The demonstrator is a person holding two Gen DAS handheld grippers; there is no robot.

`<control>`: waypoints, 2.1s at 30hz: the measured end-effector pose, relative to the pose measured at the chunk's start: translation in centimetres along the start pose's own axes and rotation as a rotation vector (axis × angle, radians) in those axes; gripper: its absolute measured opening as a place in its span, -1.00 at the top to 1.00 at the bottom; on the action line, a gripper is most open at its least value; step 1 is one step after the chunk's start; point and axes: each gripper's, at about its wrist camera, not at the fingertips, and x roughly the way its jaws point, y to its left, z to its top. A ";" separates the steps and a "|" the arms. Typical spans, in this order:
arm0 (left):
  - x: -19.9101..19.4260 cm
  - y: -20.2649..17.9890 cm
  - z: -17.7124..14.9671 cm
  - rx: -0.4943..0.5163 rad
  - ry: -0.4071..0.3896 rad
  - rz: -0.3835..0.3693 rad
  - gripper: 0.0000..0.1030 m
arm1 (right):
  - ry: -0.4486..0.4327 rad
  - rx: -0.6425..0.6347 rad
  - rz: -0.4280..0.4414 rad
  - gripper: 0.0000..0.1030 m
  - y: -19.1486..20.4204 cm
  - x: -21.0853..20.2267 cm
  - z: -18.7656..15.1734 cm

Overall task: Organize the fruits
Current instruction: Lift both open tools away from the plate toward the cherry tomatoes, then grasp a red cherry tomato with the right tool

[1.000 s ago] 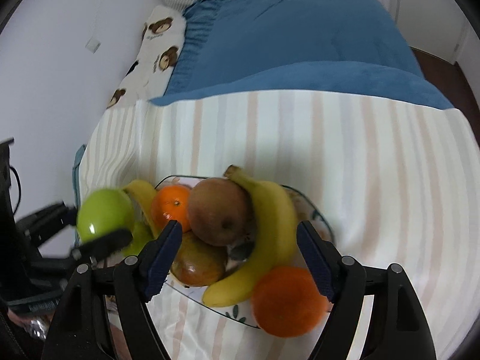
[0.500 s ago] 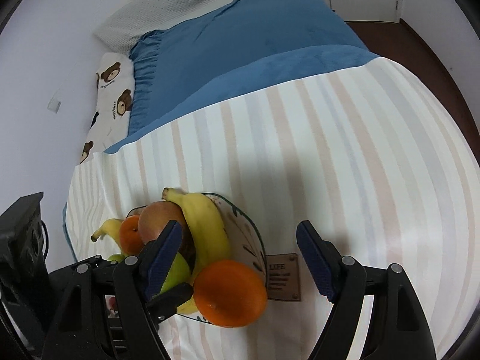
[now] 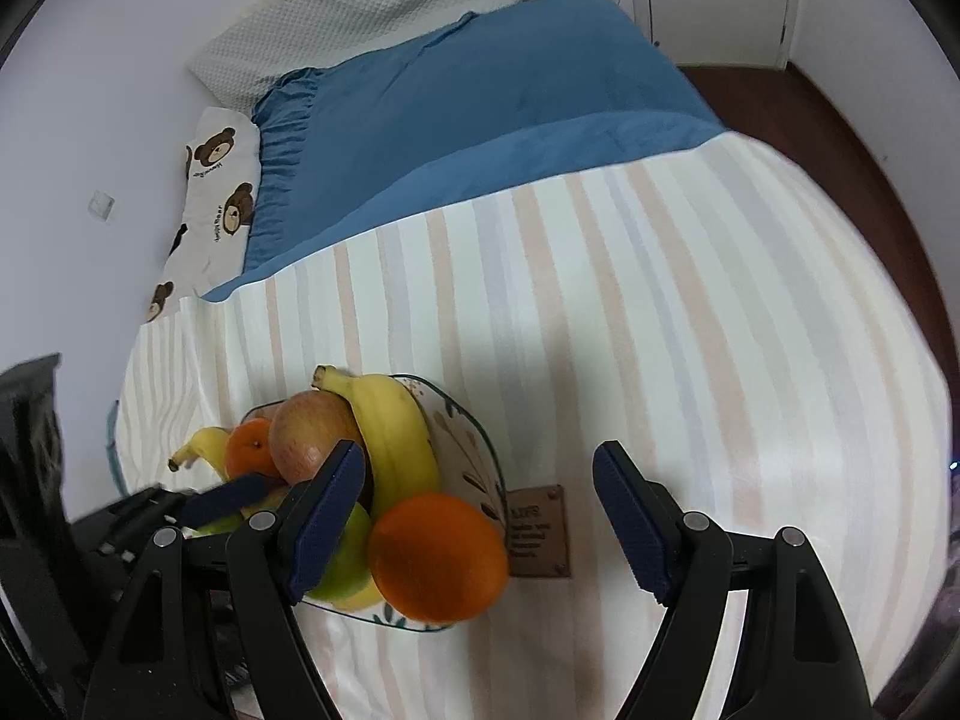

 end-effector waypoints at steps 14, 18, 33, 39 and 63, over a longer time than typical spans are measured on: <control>-7.2 4.0 -8.5 -0.100 -0.131 0.185 -0.94 | -0.083 -0.149 -0.111 -0.88 5.2 -5.7 -8.8; -9.7 3.5 -10.8 -0.115 -0.167 0.180 -0.96 | -0.137 -0.161 -0.127 -0.91 6.5 -8.6 -11.0; -19.1 0.7 -18.3 -0.135 -0.319 0.215 -0.96 | -0.315 -0.217 -0.138 -0.91 9.8 -20.9 -18.7; -20.3 0.5 -19.5 -0.143 -0.328 0.213 -0.96 | -0.339 -0.189 -0.114 -0.91 9.5 -22.6 -20.2; -6.2 21.3 -16.9 -0.186 -0.011 0.476 -0.96 | 0.006 -0.058 0.364 -0.33 19.6 4.1 -20.4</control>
